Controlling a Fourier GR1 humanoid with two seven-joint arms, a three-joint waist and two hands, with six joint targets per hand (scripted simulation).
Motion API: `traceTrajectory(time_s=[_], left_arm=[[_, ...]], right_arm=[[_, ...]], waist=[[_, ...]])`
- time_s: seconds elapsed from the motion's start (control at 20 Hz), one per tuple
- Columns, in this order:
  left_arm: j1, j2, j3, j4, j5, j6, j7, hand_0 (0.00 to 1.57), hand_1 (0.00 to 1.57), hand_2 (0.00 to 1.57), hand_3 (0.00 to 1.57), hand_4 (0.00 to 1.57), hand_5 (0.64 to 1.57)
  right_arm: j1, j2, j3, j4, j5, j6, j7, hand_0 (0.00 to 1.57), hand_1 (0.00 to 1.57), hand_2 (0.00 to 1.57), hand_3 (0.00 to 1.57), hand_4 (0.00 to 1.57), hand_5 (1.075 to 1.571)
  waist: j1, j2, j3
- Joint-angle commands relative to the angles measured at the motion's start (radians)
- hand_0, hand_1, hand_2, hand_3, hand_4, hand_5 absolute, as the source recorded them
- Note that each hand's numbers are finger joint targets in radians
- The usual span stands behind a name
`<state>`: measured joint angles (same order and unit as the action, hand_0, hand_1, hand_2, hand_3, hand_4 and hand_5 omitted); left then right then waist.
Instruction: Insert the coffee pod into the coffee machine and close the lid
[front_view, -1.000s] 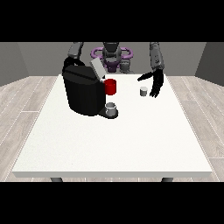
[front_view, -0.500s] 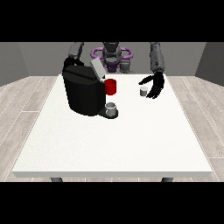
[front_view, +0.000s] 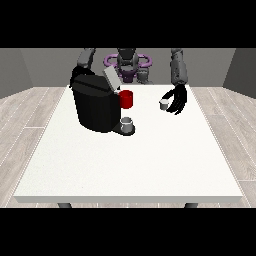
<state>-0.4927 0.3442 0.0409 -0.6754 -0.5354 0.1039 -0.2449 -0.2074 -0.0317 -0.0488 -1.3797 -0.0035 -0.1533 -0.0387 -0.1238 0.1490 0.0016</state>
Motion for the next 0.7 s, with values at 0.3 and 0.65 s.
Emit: traceTrajectory(time_s=[0.3,0.65], left_arm=[[-0.058,-0.021,-0.048,0.082,-0.134,0.098,0.054,0.9,0.9,1.01,0.78,0.31,1.571],[-0.09,0.048,0.008,0.106,-0.089,0.002,-0.088,1.32,1.32,1.43,1.41,0.55,1.571]], right_arm=[[-0.008,0.013,0.012,0.016,0.002,-0.009,0.009,0.0,0.0,0.0,0.0,0.43,1.571],[0.026,0.001,-0.011,0.009,-0.04,0.005,-0.013,0.0,0.0,0.0,0.0,0.43,1.571]], waist=[[-0.024,0.002,-0.0018],[-0.019,-0.012,-0.0018]])
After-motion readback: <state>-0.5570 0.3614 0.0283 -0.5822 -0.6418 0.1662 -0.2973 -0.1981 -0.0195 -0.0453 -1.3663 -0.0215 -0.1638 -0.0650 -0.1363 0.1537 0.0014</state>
